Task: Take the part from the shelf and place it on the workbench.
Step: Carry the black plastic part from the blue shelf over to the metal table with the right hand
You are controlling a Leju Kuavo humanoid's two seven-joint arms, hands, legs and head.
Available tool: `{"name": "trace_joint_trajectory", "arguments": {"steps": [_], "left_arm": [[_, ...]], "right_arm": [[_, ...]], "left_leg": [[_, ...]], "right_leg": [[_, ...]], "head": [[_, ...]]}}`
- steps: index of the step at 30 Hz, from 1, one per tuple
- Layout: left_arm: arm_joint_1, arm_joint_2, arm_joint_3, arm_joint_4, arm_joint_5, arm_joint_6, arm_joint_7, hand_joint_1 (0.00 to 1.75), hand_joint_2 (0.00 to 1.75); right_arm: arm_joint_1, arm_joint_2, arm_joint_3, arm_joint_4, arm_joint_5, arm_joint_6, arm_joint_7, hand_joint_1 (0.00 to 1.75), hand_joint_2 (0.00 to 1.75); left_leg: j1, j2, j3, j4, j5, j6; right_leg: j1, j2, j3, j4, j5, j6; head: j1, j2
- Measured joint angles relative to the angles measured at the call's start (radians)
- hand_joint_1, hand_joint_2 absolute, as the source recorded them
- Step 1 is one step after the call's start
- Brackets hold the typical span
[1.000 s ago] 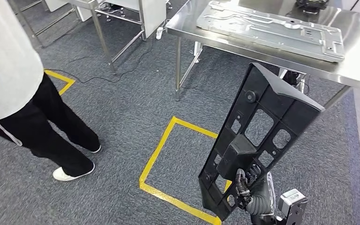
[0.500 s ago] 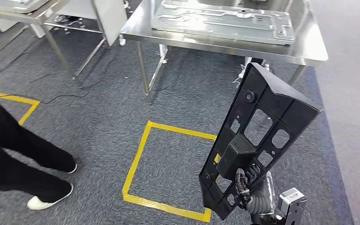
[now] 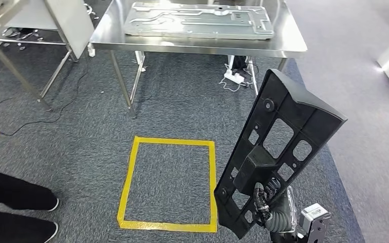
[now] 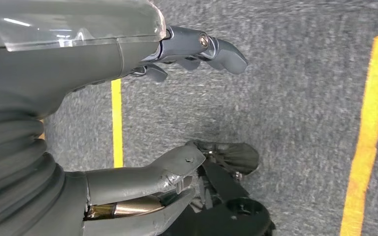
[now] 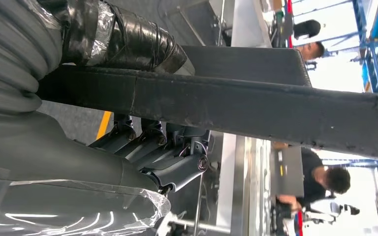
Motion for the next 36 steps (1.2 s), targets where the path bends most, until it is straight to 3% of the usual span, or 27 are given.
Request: {"name": "trace_joint_trajectory", "arguments": {"steps": [2,3,5,7,8,10,11,12,13,14,16,17,18,22,24,26,27,28,29,31,32,33,36], "left_arm": [[0.0,-0.001,0.0,0.0,0.0,0.0,0.0,0.0,1.75],[-0.001,-0.001,0.0,0.0,0.0,0.0,0.0,0.0,1.75],[-0.005,-0.001,0.001,0.0,0.0,0.0,0.001,0.0,1.75],[-0.006,-0.001,0.001,0.0,0.0,0.0,0.001,0.0,1.75],[-0.006,-0.001,0.001,0.0,0.001,-0.001,0.001,0.0,1.75],[-0.002,-0.001,0.002,0.0,0.002,-0.002,0.002,0.0,1.75],[-0.001,-0.001,0.002,0.0,0.002,-0.004,0.003,0.0,1.75],[0.002,-0.001,0.003,0.0,0.002,-0.005,0.004,0.0,1.75],[0.004,-0.001,0.003,-0.001,0.001,-0.006,0.006,0.0,1.75],[0.005,-0.001,0.004,-0.001,0.001,-0.008,0.008,0.0,1.75],[0.007,-0.001,0.007,-0.006,0.0,-0.012,0.012,0.0,1.75],[0.007,-0.001,0.009,-0.01,-0.001,-0.015,0.015,0.0,1.75],[0.006,-0.001,0.012,-0.015,-0.001,-0.018,0.017,0.0,1.75],[0.007,-0.002,0.023,-0.026,-0.004,-0.024,0.021,0.0,1.75],[0.006,-0.002,0.026,-0.03,-0.006,-0.025,0.02,0.0,1.75],[0.006,-0.001,0.029,-0.032,-0.011,-0.026,0.018,0.0,1.75],[0.006,0.0,0.03,-0.033,-0.013,-0.026,0.017,0.0,1.75],[0.006,0.001,0.032,-0.033,-0.015,-0.026,0.016,0.0,1.75],[0.006,0.001,0.033,-0.033,-0.016,-0.026,0.016,0.0,1.75],[0.005,0.002,0.033,-0.033,-0.017,-0.026,0.015,0.0,1.75],[0.005,0.003,0.034,-0.033,-0.017,-0.026,0.015,0.0,1.75],[0.004,0.004,0.034,-0.033,-0.017,-0.026,0.015,0.0,1.75],[0.002,0.007,0.034,-0.033,-0.018,-0.026,0.014,0.0,1.75]], "right_arm": [[-0.001,0.0,0.0,0.0,0.0,0.0,0.0,1.75,1.75],[-0.002,0.0,0.001,0.0,0.0,0.0,0.001,1.75,1.75],[-0.002,0.0,0.001,0.0,0.0,0.0,0.001,1.75,1.75],[-0.002,0.0,0.002,0.0,0.004,-0.002,0.001,1.75,1.75],[-0.003,0.0,0.003,0.0,0.011,-0.007,0.002,1.75,1.75],[-0.005,0.0,0.006,0.002,0.03,-0.021,0.004,1.75,1.75],[-0.005,0.0,0.009,0.004,0.039,-0.027,0.004,1.75,1.75],[-0.005,0.0,0.013,0.007,0.044,-0.031,0.005,1.75,1.75],[-0.005,0.0,0.017,0.011,0.047,-0.034,0.005,1.75,1.75],[-0.006,0.0,0.02,0.014,0.047,-0.036,0.006,1.75,1.75],[-0.009,0.001,0.028,0.02,0.041,-0.047,0.009,1.75,1.75],[-0.012,0.001,0.032,0.023,0.035,-0.054,0.01,1.75,1.75],[-0.015,0.002,0.036,0.027,0.029,-0.061,0.011,1.75,1.75],[-0.027,0.002,0.053,0.042,0.014,-0.068,0.012,1.75,1.75],[-0.032,0.002,0.06,0.05,0.01,-0.069,0.011,1.75,1.75],[-0.037,0.002,0.068,0.06,0.0,-0.071,0.011,1.75,1.75],[-0.039,0.002,0.072,0.065,-0.005,-0.071,0.011,1.75,1.75],[-0.04,0.002,0.075,0.069,-0.008,-0.071,0.011,1.75,1.75],[-0.04,0.002,0.078,0.073,-0.009,-0.071,0.011,1.75,1.75],[-0.044,0.002,0.081,0.079,-0.009,-0.071,0.011,1.75,1.75],[-0.046,0.002,0.082,0.08,-0.009,-0.071,0.011,1.75,1.75],[-0.047,0.002,0.084,0.082,-0.009,-0.071,0.011,1.75,1.75],[-0.049,0.001,0.09,0.086,-0.013,-0.069,0.01,1.75,1.75]], "left_leg": [[-0.005,0.018,0.008,0.001,-0.01,-0.012],[-0.007,0.026,0.012,0.001,-0.014,-0.019],[-0.008,0.044,0.023,-0.002,-0.02,-0.031],[-0.004,0.022,0.021,0.019,-0.039,-0.042],[-0.002,-0.003,0.003,0.06,-0.065,-0.046],[0.0,-0.052,-0.067,0.196,-0.132,-0.048],[0.0,-0.059,-0.104,0.263,-0.154,-0.049],[0.0,-0.061,-0.128,0.3,-0.155,-0.048],[0.0,-0.061,-0.135,0.298,-0.134,-0.045],[-0.001,-0.062,-0.123,0.256,-0.096,-0.04],[-0.006,-0.067,-0.072,0.116,-0.016,-0.024],[-0.009,-0.069,-0.053,0.066,0.004,-0.018],[-0.012,-0.071,-0.044,0.038,0.012,-0.012],[-0.011,-0.071,-0.038,0.015,0.019,0.005],[-0.006,-0.069,-0.032,0.006,0.028,0.014],[-0.006,-0.069,-0.034,0.005,0.028,0.016],[-0.006,-0.069,-0.033,0.006,0.027,0.016],[-0.005,-0.069,-0.032,0.006,0.026,0.015],[-0.004,-0.069,-0.03,0.007,0.024,0.013],[-0.004,-0.07,-0.025,0.011,0.017,0.004],[-0.005,-0.07,-0.025,0.014,0.014,-0.002],[-0.007,-0.07,-0.024,0.016,0.011,-0.008],[-0.007,-0.069,-0.023,0.015,0.006,-0.027]], "right_leg": [[0.005,-0.033,0.061,-0.111,0.038,-0.011],[0.009,-0.04,0.071,-0.13,0.04,-0.018],[0.013,-0.019,0.069,-0.131,0.037,-0.032],[0.009,-0.002,0.071,-0.137,0.04,-0.046],[0.007,0.006,0.073,-0.141,0.042,-0.053],[0.008,0.019,0.075,-0.143,0.041,-0.063],[0.011,0.027,0.076,-0.142,0.04,-0.066],[0.014,0.034,0.077,-0.141,0.038,-0.068],[0.016,0.042,0.08,-0.14,0.036,-0.069],[0.019,0.048,0.083,-0.139,0.034,-0.069],[0.023,0.057,0.089,-0.134,0.027,-0.065],[0.025,0.06,0.089,-0.131,0.025,-0.061],[0.025,0.061,0.088,-0.129,0.023,-0.056],[0.02,0.055,0.083,-0.117,0.009,-0.033],[0.017,0.044,0.048,-0.038,-0.041,-0.022],[0.011,0.04,-0.017,0.092,-0.102,-0.011],[0.007,0.038,-0.041,0.138,-0.113,-0.007],[0.004,0.037,-0.046,0.146,-0.102,-0.003],[0.0,0.035,-0.032,0.114,-0.074,-0.001],[-0.004,0.029,0.036,-0.025,-0.005,0.0],[-0.004,0.029,0.063,-0.082,0.016,-0.004],[-0.002,0.029,0.078,-0.116,0.024,-0.01],[0.004,0.032,0.08,-0.127,0.022,-0.033]], "head": [[0.0,0.0],[0.0,0.0],[-0.001,0.0],[-0.001,0.0],[-0.001,0.0],[-0.002,0.0],[-0.002,0.0],[-0.002,0.0],[-0.002,0.0],[-0.002,0.0],[-0.002,0.0],[-0.002,0.0],[-0.002,0.0],[-0.001,0.0],[-0.001,0.0],[-0.001,0.0],[-0.001,0.0],[-0.001,0.0],[-0.001,0.0],[0.0,0.0],[-0.001,0.0],[-0.001,0.0],[-0.001,0.0]]}}
